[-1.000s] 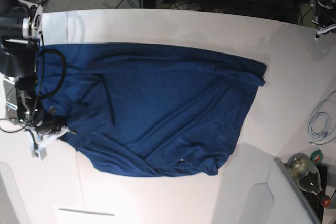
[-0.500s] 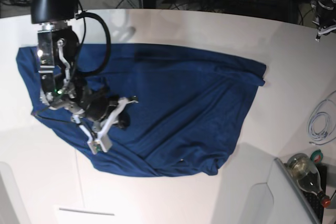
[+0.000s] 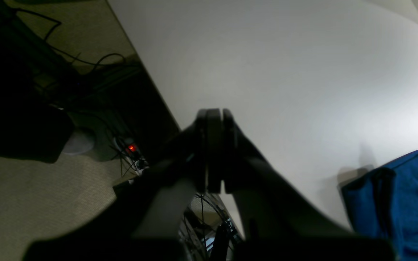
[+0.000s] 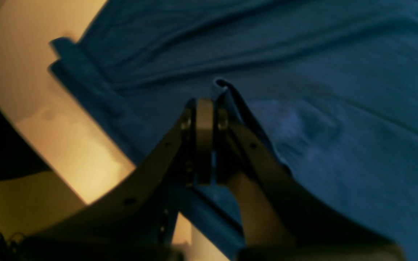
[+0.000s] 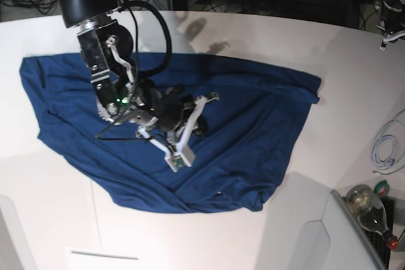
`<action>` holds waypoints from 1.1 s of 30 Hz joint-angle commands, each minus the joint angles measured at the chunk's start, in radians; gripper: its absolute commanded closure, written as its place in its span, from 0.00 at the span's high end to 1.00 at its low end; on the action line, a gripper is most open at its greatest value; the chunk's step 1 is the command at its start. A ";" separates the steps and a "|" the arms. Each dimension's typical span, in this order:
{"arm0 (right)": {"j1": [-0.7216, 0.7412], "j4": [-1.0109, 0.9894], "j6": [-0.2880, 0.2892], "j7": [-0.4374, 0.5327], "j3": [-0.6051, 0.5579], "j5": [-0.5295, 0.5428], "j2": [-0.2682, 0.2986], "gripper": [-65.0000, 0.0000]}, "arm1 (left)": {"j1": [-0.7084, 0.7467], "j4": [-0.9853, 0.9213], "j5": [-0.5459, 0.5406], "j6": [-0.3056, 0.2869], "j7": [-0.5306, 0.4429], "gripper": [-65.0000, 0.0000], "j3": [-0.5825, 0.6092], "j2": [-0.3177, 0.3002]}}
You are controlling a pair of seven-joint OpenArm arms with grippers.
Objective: Layout the t-shirt on the table in an organized manner, then fold the t-shirt properly
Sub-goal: 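Grasp the sleeve with the right gripper and drag it onto the body, then grasp the shirt's shoulder corners with both grippers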
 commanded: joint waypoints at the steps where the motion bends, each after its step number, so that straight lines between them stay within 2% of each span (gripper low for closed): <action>1: 0.024 0.021 0.001 0.020 -0.014 0.014 -0.017 0.00 | 0.006 0.020 -0.003 -0.002 -0.018 0.00 -0.006 -0.016; 7: 0.042 0.012 -0.001 0.026 -0.060 0.014 -0.045 0.00 | 0.006 0.020 -0.003 -0.002 -0.018 0.00 -0.006 -0.016; 10: 0.044 0.012 -0.031 0.028 -0.062 0.014 -0.045 0.00 | 0.006 0.020 -0.003 -0.002 -0.018 0.00 -0.006 -0.016; 14: 0.044 0.002 -0.033 0.028 -0.062 0.020 -0.045 0.01 | 0.006 0.020 -0.003 -0.002 -0.018 0.00 -0.006 -0.016; 16: 0.044 -0.008 -0.033 0.026 -0.065 0.020 -0.049 0.08 | 0.004 0.020 -0.003 -0.002 -0.018 0.00 -0.006 -0.016; 20: 0.041 0.011 -0.028 0.026 -0.137 0.018 -0.055 0.36 | 0.004 0.020 -0.003 -0.002 -0.018 0.00 0.044 -0.016; 22: 0.038 0.043 -0.028 0.026 -0.132 0.014 -0.028 0.43 | 0.014 0.025 -0.003 -0.002 -0.018 0.00 0.096 -0.022; 24: 0.024 0.091 -0.035 0.026 -0.120 0.017 0.025 0.43 | 0.018 0.040 -0.003 -0.002 -0.020 0.00 0.150 -0.017; 27: -0.057 0.210 -0.035 0.026 -0.016 0.022 0.089 0.43 | 0.029 0.051 -0.003 -0.015 -0.029 0.00 0.228 -0.014; 33: -0.269 0.407 -0.025 0.031 0.188 0.022 0.173 0.43 | 0.023 -0.037 -0.010 -0.194 -0.190 0.00 0.308 -0.005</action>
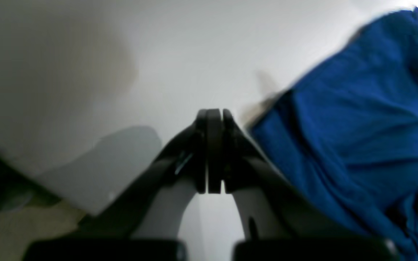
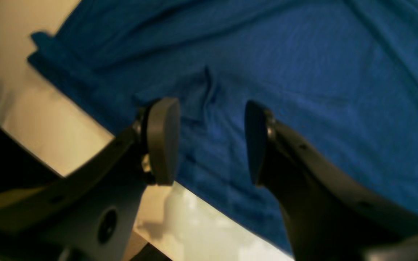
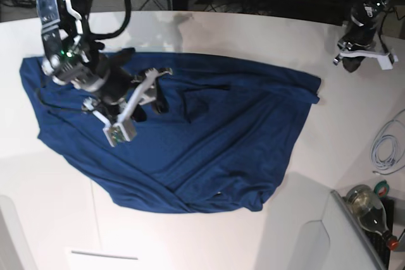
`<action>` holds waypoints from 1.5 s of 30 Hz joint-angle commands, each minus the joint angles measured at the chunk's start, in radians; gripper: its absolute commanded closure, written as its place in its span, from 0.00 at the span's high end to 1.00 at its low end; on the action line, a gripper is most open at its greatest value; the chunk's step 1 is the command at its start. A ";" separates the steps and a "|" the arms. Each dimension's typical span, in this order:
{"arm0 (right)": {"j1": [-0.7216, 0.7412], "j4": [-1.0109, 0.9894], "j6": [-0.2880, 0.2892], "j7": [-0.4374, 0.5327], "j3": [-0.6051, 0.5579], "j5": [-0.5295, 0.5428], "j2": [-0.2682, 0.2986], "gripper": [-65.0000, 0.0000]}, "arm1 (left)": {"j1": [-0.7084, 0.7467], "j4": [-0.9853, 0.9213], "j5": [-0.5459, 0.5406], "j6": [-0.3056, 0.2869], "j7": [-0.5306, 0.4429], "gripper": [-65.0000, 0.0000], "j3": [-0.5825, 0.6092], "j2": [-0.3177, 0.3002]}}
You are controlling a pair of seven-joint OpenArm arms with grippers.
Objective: Layout the t-shirt on the table in an organized manner, then fold the t-shirt properly
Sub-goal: 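Grasp the shirt's shoulder corners with both grippers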
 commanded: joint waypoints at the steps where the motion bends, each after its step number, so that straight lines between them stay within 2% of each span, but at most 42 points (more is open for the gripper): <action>1: -0.014 0.036 0.004 0.037 0.039 0.002 0.019 0.43 | 0.002 -0.006 -0.006 -0.022 -0.037 0.00 -0.010 -0.003; 3: -0.070 0.049 0.049 0.074 0.102 0.002 0.035 0.43 | 0.000 -0.034 -0.006 -0.061 -0.058 0.00 -0.006 -0.001; 7: -0.149 0.049 0.185 0.091 0.258 0.004 0.023 0.43 | -0.044 -0.123 -0.006 -0.120 -0.061 0.39 -0.004 0.000; 9: -0.177 0.049 0.230 0.091 0.340 0.004 -0.011 0.43 | -0.078 -0.180 -0.002 -0.137 -0.063 0.48 -0.004 0.000; 12: -0.199 0.045 0.288 0.091 0.450 0.002 -0.046 0.43 | -0.122 -0.242 0.000 -0.156 -0.064 0.48 -0.004 0.000; 15: -0.200 0.042 0.332 0.086 0.531 0.002 -0.052 0.43 | -0.161 -0.285 0.001 -0.157 -0.063 0.48 -0.003 -0.001; 20: -0.206 0.027 0.339 0.086 0.614 0.002 -0.052 0.43 | -0.201 -0.339 0.003 -0.157 -0.063 0.48 0.007 -0.001; 24: -0.214 0.009 0.339 0.086 0.648 0.002 -0.052 0.43 | -0.207 -0.370 0.003 -0.153 -0.067 0.47 0.102 -0.021; 29: -0.214 -0.031 0.339 0.086 0.679 0.002 -0.052 0.43 | -0.207 -0.371 0.001 -0.148 -0.069 0.19 0.119 -0.020; 32: -0.214 -0.056 0.339 0.086 0.719 0.002 -0.067 0.43 | -0.205 -0.371 -0.002 -0.148 -0.069 0.08 0.119 -0.020; 35: -0.214 -0.065 0.339 0.086 0.771 0.002 -0.084 0.43 | -0.201 -0.371 -0.002 -0.148 -0.069 0.04 0.119 -0.021; 39: -0.182 -0.109 0.339 0.086 0.895 0.004 -0.126 0.44 | -0.198 -0.362 0.000 -0.148 -0.067 0.05 0.119 -0.021; 40: -0.171 -0.126 0.339 0.085 0.926 0.004 -0.133 0.46 | -0.198 -0.362 -0.002 -0.148 -0.067 0.05 0.119 -0.021; 42: -0.142 -0.168 0.352 0.063 0.984 0.004 -0.136 0.57 | -0.196 -0.361 0.000 -0.148 -0.064 0.06 0.119 -0.023; 45: -0.085 -0.251 0.464 -0.018 1.062 0.018 -0.133 0.78 | -0.195 -0.361 0.000 -0.148 -0.061 0.11 0.120 -0.027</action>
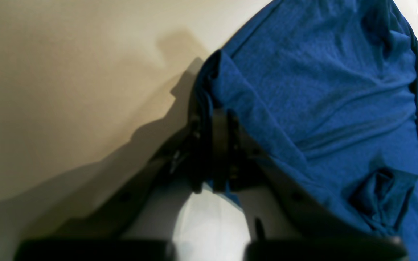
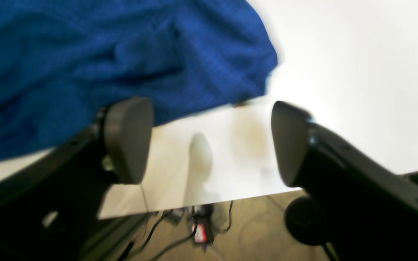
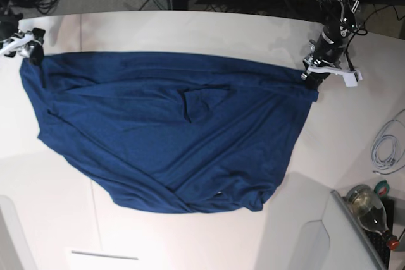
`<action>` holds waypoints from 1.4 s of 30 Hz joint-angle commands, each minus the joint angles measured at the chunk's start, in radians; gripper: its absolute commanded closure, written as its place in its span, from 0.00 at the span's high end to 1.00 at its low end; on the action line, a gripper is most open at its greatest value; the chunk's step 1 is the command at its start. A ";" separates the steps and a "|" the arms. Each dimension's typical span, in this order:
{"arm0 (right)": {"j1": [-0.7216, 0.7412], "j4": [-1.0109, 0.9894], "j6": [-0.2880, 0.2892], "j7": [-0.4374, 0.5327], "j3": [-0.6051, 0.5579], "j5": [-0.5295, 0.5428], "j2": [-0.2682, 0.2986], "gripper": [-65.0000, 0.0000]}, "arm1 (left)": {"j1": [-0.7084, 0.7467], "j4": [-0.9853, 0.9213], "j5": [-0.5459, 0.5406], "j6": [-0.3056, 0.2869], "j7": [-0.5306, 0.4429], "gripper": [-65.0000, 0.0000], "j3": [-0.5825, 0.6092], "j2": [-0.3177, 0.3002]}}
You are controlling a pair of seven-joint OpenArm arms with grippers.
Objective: Layout the t-shirt on the table in an organized manner, then fold the t-shirt properly
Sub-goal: 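Grasp the shirt's shoulder corners with both grippers, then hold the corners and pull them apart with both grippers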
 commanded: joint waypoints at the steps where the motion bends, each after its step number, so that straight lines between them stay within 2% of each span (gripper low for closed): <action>1: 0.020 -0.010 0.014 0.001 0.030 0.024 0.009 0.81 | 0.003 0.012 0.008 0.006 0.011 0.15 -0.001 -0.011; 4: 0.072 -0.095 0.014 -0.028 0.104 0.019 0.009 0.81 | 0.005 0.012 0.008 0.006 0.011 0.35 -0.003 -0.011; 7: 0.081 -0.130 0.014 -0.028 0.110 0.019 0.018 0.81 | 0.011 0.012 0.008 0.006 0.011 0.50 -0.003 -0.011; 9: 0.083 -0.136 0.014 -0.028 0.110 0.019 0.025 0.81 | 0.014 0.012 0.008 0.006 0.011 0.54 -0.003 -0.011; 12: 0.084 -0.136 0.014 -0.028 0.110 0.019 0.026 0.81 | 0.012 0.007 0.008 0.006 0.009 0.54 -0.003 -0.011; 16: 0.084 -0.136 0.014 -0.027 0.110 0.019 0.026 0.81 | 0.012 0.007 0.008 0.006 0.007 0.53 -0.003 -0.011; 17: 0.084 -0.136 0.014 -0.027 0.110 0.019 0.026 0.81 | 0.012 0.007 0.008 0.006 0.007 0.50 -0.003 -0.011; 21: 0.084 -0.136 0.014 -0.025 0.113 0.019 0.026 0.81 | 0.011 0.004 0.008 0.006 0.006 0.24 -0.003 -0.011; 23: 0.084 -0.136 0.014 -0.025 0.113 0.019 0.026 0.81 | 0.011 0.004 0.008 0.006 0.006 0.14 -0.004 -0.011; 25: 0.084 -0.136 0.014 -0.025 0.113 0.019 0.028 0.81 | 0.011 0.004 0.008 0.006 0.006 0.10 -0.023 -0.011; 30: 0.084 -0.136 0.014 -0.025 0.111 0.019 0.028 0.81 | 0.012 0.003 0.009 0.006 0.011 0.09 -0.096 -0.011; 42: 0.086 -0.136 0.014 -0.024 0.110 0.019 0.028 0.81 | 0.014 0.001 0.011 0.006 0.012 0.10 -0.087 -0.009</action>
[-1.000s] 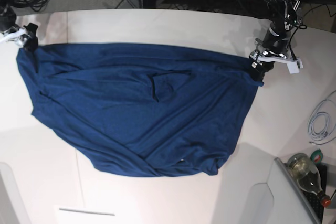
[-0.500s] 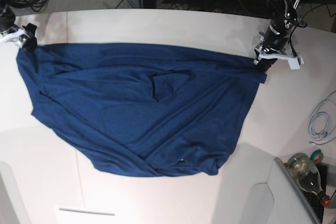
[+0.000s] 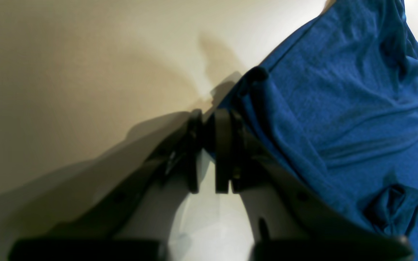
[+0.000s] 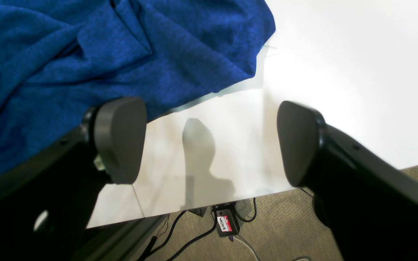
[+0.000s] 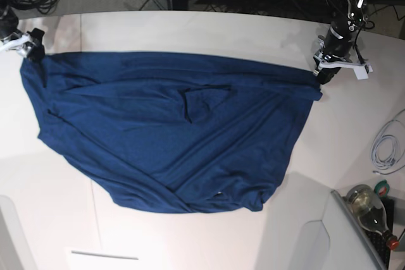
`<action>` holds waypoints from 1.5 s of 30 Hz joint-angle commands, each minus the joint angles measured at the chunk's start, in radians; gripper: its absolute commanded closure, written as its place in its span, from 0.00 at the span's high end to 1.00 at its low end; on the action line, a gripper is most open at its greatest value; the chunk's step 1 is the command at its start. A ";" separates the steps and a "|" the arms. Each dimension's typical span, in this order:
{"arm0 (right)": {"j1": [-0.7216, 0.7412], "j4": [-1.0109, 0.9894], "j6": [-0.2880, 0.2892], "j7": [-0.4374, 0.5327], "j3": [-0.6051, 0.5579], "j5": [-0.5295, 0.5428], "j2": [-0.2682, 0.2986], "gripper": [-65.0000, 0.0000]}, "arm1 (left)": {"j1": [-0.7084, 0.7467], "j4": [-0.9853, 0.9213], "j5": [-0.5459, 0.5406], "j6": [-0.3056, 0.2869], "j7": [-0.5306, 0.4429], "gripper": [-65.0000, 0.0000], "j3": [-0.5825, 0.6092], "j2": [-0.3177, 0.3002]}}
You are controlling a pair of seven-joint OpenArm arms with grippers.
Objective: Layout the t-shirt on the table in an organized manner, then fold the t-shirt properly
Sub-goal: 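Hold the corners and pull them apart with both grippers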
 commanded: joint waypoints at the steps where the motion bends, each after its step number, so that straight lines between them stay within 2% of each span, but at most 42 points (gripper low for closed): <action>1: 0.002 0.016 0.006 0.020 0.006 0.017 0.014 0.81 | 0.003 0.006 0.010 0.005 0.009 0.10 -0.001 -0.006; 5: 0.002 0.016 0.006 0.023 0.009 0.021 0.014 0.81 | 0.003 0.009 0.010 0.005 0.009 0.10 -0.001 -0.003; 8: 0.001 0.016 0.006 0.023 0.009 0.018 0.014 0.82 | 0.013 0.018 0.010 0.005 0.052 0.11 -0.001 -0.003; 9: 0.001 0.016 0.006 0.023 0.006 0.018 0.014 0.82 | 0.015 0.025 0.010 0.005 0.065 0.15 -0.004 -0.005; 13: 0.001 0.016 0.006 0.023 0.005 0.018 0.014 0.82 | 0.023 0.033 0.010 0.005 0.073 0.41 -0.007 -0.008; 14: 0.001 0.016 0.006 0.022 0.005 0.018 0.014 0.82 | 0.024 0.035 0.008 0.005 0.070 0.45 -0.007 -0.008; 16: 0.001 0.016 0.006 0.022 0.003 0.018 0.014 0.82 | 0.024 0.035 0.008 0.005 0.072 0.45 -0.004 -0.008; 22: 0.001 0.016 0.006 0.022 0.003 0.018 0.014 0.82 | 0.018 0.027 0.008 0.003 0.072 0.35 -0.001 -0.005; 26: 0.001 0.016 0.006 0.020 0.008 0.018 0.014 0.82 | 0.016 0.027 0.008 0.003 0.073 0.15 -0.001 -0.005; 29: 0.001 0.016 0.006 0.020 0.008 0.018 0.014 0.82 | 0.016 0.025 0.008 0.003 0.073 0.07 -0.001 -0.005; 34: 0.001 0.016 0.006 0.020 0.009 0.018 0.014 0.82 | 0.016 0.025 0.008 0.003 0.067 0.00 0.058 -0.008; 37: 0.001 0.016 0.006 0.022 0.014 0.023 0.014 0.81 | 0.016 0.025 0.008 0.000 0.068 0.00 0.071 -0.008; 41: 0.025 0.013 0.006 0.022 0.083 0.024 0.009 0.82 | 0.026 0.035 0.004 0.000 0.073 0.00 0.068 -0.008; 45: 0.081 -0.100 0.006 0.020 0.111 0.018 0.028 0.82 | 0.029 0.036 0.002 -0.001 0.073 0.00 0.062 -0.009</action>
